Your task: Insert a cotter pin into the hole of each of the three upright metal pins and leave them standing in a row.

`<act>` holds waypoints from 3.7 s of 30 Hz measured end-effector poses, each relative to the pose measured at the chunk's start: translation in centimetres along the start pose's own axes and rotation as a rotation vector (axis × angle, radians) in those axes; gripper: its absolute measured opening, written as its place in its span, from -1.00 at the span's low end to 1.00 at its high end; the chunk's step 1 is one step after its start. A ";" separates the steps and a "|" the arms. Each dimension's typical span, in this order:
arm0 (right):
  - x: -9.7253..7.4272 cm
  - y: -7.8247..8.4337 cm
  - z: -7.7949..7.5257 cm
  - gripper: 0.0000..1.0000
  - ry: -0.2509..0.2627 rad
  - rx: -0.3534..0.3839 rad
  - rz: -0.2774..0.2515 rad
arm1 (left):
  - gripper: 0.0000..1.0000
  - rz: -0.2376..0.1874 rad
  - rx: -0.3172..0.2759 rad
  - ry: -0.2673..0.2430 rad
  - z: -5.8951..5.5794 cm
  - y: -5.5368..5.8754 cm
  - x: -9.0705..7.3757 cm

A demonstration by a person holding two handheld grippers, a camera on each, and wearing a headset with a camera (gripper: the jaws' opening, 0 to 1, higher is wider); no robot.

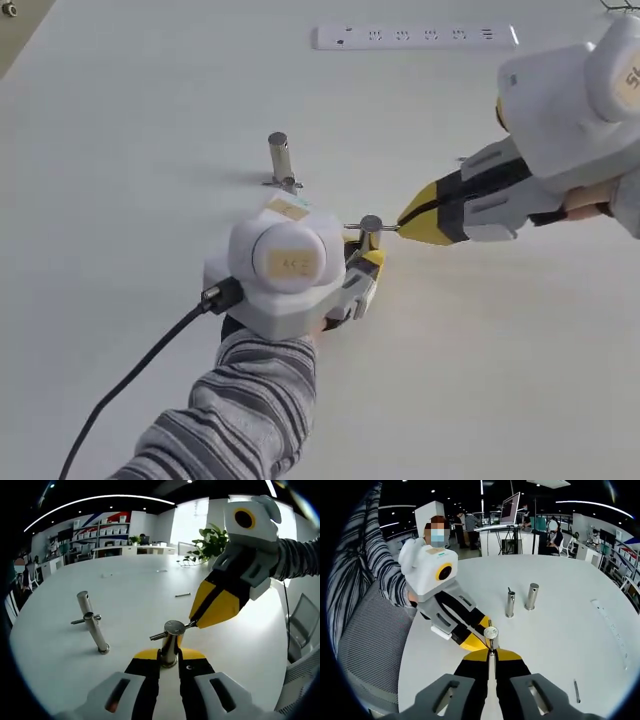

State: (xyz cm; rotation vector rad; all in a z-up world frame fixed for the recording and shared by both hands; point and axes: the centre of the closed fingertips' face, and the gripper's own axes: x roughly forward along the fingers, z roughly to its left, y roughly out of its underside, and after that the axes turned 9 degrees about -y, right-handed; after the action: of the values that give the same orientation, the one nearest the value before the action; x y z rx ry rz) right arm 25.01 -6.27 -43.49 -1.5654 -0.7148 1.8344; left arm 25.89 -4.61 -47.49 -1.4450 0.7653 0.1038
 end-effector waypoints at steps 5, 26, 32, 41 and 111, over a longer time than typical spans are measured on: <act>0.2 0.0 0.0 -1.00 0.002 0.009 0.012 | -0.79 0.001 -0.006 0.001 0.0 0.0 0.0; 0.9 -0.3 -0.1 -1.00 0.011 -0.051 0.039 | -0.79 0.000 -0.016 -0.002 0.0 0.0 0.2; 1.0 -0.3 -0.3 -1.00 0.013 -0.061 0.042 | -0.79 -0.001 -0.020 -0.006 0.0 0.0 0.2; 1.3 -0.2 -0.4 -1.00 0.018 -0.059 0.045 | -0.78 0.003 -0.029 -0.010 0.0 0.1 0.2; 2.3 -1.5 -4.2 -0.84 0.050 -0.052 0.064 | 0.84 -0.080 -0.006 -0.024 5.6 -2.3 -6.3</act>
State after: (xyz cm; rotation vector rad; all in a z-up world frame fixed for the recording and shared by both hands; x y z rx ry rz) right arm 29.09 -3.49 -44.50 -1.6795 -0.7014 1.8288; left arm 24.52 2.44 -42.55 -1.4759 0.6871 0.0627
